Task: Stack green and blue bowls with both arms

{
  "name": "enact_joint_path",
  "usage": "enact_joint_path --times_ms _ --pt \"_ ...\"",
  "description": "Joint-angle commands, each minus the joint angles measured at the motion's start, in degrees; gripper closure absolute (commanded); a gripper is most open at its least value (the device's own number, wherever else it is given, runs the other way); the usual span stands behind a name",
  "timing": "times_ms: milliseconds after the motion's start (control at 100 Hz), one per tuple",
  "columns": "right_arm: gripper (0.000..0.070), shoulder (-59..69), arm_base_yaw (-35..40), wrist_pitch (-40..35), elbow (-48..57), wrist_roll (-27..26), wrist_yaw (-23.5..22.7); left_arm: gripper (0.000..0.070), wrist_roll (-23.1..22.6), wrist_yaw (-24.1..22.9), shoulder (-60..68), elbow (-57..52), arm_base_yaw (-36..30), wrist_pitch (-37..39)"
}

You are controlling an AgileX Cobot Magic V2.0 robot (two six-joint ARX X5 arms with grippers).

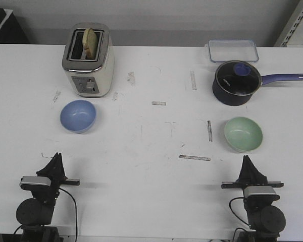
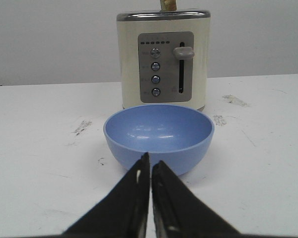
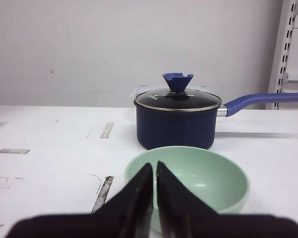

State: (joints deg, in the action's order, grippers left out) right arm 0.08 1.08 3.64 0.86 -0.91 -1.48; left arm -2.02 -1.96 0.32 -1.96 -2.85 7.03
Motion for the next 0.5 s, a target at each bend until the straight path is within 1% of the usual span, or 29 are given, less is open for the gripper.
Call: enact_joint_path --times_ms 0,490 --pt "0.0696 0.0 -0.02 0.59 -0.15 -0.76 -0.02 0.0698 0.04 0.07 -0.13 1.25 0.11 0.68" --pt "0.0696 0.0 -0.02 0.57 0.57 -0.72 -0.02 0.0698 0.04 0.07 -0.13 1.25 0.11 0.68"
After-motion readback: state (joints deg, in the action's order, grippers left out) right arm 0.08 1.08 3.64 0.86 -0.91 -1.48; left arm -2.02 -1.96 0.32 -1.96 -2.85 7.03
